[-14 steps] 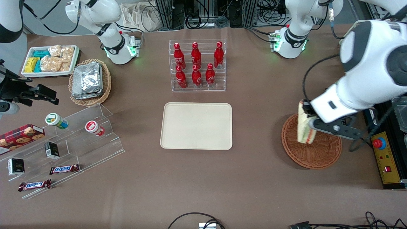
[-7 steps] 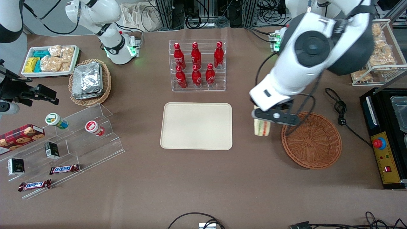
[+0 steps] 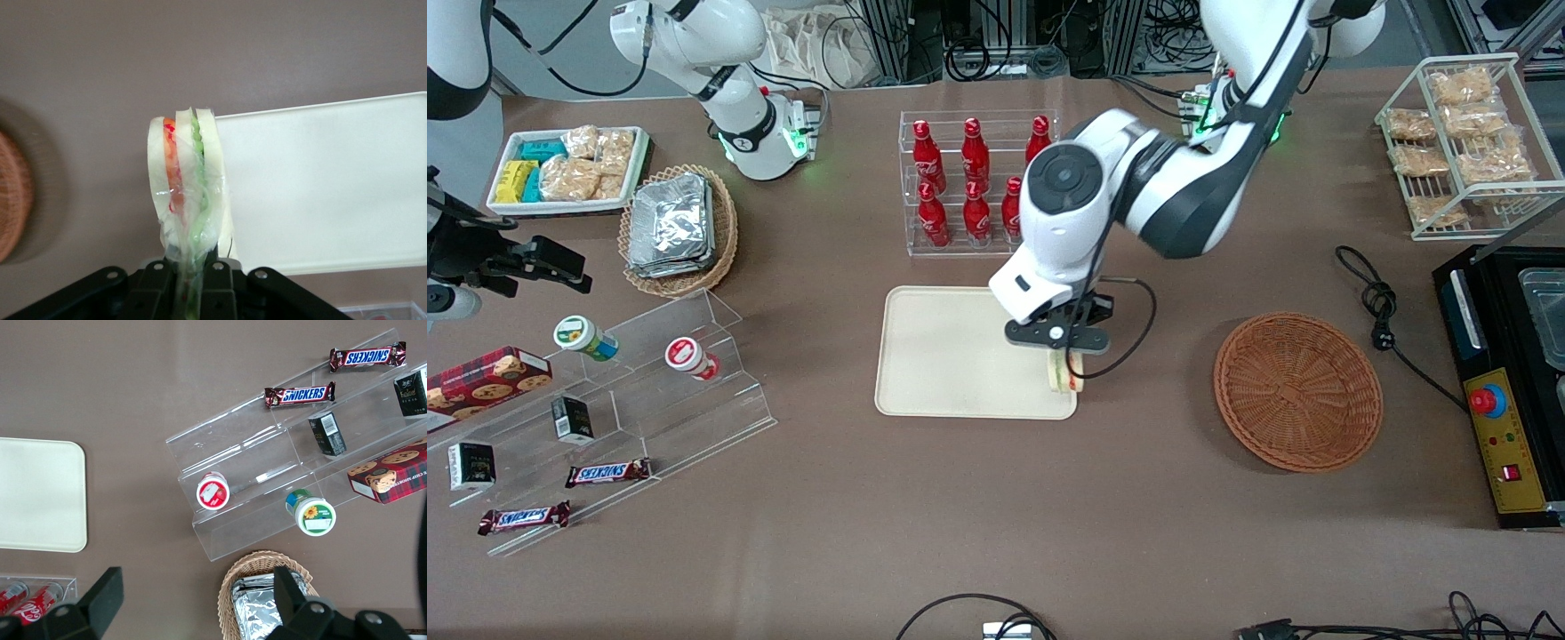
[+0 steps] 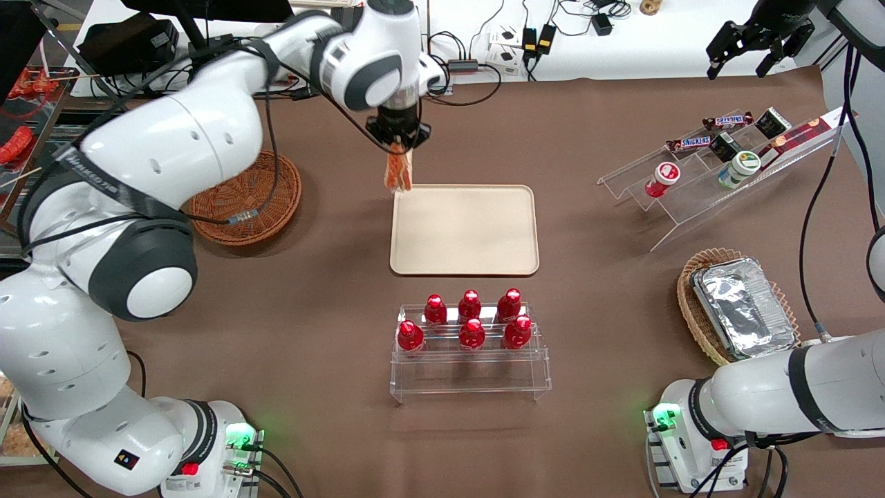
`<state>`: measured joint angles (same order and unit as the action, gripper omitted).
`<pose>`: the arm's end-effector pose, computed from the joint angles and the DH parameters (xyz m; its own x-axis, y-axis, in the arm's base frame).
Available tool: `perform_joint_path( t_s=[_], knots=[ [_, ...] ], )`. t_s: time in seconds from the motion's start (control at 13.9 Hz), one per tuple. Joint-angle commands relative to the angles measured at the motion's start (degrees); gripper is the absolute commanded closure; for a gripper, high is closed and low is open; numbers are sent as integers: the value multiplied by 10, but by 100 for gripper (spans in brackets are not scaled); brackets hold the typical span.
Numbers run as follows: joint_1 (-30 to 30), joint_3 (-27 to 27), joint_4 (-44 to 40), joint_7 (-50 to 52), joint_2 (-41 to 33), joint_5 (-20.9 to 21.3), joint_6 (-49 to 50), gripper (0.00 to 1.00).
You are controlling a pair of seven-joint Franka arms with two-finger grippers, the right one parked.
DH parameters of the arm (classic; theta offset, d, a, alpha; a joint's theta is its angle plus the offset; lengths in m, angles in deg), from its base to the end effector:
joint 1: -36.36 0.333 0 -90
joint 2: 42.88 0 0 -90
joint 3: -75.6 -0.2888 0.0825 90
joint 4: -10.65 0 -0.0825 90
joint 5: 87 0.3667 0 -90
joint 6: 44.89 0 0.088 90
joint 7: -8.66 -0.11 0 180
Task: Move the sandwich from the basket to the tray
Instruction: 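Carry the sandwich over the cream tray and lower it, then set the sandwich on the tray and open the left gripper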
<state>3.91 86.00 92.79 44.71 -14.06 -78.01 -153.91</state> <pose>0.5102 -0.4310 0.3835 0.9885 -0.1507 0.0141 -0.1495 -0.9867 -0.0637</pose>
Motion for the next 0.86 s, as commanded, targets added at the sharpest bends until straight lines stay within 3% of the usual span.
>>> perform_joint_path(
  t_s=[0.0, 0.43, 0.79],
  knots=[
    [-4, 7, 84, 40, -6, 33, -92, 100],
    [-31, 8, 104, 86, 51, 83, -136, 100],
    [-31, 12, 151, 104, 61, 85, -226, 100]
  ],
)
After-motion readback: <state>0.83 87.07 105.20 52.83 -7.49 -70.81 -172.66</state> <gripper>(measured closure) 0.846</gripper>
